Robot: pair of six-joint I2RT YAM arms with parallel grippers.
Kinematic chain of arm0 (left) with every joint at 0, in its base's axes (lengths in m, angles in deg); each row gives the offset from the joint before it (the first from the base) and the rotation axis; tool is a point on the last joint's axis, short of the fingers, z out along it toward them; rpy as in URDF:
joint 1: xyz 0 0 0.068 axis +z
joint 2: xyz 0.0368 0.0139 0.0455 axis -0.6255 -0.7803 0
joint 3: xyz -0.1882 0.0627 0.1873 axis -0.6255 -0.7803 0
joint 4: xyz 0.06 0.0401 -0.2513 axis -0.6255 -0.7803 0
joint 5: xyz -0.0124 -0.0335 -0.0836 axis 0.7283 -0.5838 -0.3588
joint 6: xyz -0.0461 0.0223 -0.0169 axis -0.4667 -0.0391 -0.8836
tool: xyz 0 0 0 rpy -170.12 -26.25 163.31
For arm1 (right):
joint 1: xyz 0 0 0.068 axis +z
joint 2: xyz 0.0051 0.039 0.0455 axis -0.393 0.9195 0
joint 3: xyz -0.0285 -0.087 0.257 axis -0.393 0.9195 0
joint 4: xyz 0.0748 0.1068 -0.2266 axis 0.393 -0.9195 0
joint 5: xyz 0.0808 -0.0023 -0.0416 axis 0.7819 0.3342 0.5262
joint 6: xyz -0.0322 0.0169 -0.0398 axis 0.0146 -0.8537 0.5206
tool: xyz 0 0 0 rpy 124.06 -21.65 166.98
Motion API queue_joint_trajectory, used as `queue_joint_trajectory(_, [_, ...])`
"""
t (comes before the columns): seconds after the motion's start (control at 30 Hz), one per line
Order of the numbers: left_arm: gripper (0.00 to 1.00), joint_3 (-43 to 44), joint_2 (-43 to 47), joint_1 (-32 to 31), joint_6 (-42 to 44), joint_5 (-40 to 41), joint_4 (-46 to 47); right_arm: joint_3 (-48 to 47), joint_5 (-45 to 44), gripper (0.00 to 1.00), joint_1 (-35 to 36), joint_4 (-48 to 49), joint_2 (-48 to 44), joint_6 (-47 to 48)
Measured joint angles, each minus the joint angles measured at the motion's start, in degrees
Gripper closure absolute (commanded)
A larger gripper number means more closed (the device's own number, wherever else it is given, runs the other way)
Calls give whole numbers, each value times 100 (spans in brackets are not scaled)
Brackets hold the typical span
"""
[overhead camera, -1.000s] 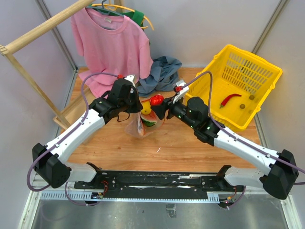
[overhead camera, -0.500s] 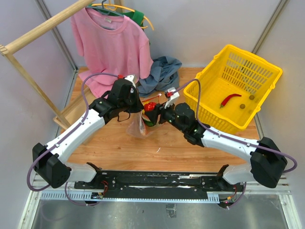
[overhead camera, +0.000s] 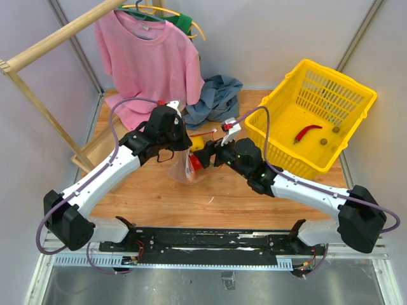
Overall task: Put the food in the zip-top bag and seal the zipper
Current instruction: Place the fake fruit in the zipper food storage bag.
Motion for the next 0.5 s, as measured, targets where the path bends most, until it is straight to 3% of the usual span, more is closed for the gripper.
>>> queue_joint_trajectory(0.5, [100,-52,0,0,2,2,-2,-249,-922,30,-2,-1921,-789,339])
